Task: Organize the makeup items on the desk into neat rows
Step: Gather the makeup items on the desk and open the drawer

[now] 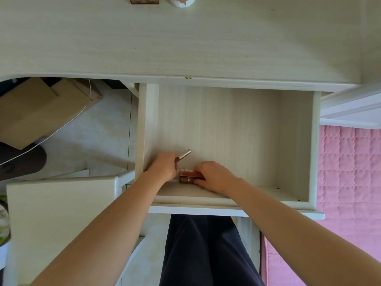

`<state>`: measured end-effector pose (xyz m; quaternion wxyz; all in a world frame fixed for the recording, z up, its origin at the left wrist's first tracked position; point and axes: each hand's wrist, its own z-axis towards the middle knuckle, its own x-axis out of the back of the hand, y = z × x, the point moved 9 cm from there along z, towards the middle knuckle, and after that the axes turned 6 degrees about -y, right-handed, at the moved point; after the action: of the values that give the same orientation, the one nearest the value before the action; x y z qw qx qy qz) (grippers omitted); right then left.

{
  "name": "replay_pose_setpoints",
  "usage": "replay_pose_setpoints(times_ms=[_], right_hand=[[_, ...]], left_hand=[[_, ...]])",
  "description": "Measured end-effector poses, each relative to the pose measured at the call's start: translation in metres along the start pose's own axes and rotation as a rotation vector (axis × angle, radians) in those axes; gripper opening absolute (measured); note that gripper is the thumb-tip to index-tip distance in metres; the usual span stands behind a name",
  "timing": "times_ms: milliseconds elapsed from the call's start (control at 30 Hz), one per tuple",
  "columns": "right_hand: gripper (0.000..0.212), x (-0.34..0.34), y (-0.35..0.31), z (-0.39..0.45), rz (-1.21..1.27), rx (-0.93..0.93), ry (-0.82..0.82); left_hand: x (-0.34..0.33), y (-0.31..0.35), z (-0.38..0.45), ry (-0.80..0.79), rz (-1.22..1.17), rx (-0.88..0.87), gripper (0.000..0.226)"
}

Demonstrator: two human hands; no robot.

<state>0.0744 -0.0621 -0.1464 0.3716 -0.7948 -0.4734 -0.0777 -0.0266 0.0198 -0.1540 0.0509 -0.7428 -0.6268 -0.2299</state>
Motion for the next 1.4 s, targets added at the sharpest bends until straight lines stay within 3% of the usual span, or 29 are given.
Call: replay_pose_setpoints(times_ms=[300,600,867,1067,1200,1400], right_hand=[[0.029,-0.006,0.007,0.006,0.031,-0.057,-0.153],[0.032,-0.002,0.013,-0.015,0.009,-0.095,-0.357],[0.013,0.020,0.025,-0.039,0.174,-0.127,-0.215],[0.018,0.043,0.033,-0.076,0.442,-0.172,-0.124],[0.016,0.059,0.029,-0.101,0.651,-0.155,-0.043],[0.029,0.088,0.026,-0.135,0.924,-0.119,0.186]], left_hand=[[-0.008,0.001,0.001,-0.062,0.088,-0.001,0.021],[-0.001,0.006,-0.008,0.001,0.028,-0.059,0.016],[0.025,0.017,-0.036,0.163,-0.363,-0.125,0.021],[0.035,0.030,-0.064,0.221,-0.598,-0.056,0.027],[0.030,0.042,-0.083,0.210,-0.923,-0.040,0.027],[0.018,0.068,-0.108,0.133,-1.185,-0.099,0.026]])
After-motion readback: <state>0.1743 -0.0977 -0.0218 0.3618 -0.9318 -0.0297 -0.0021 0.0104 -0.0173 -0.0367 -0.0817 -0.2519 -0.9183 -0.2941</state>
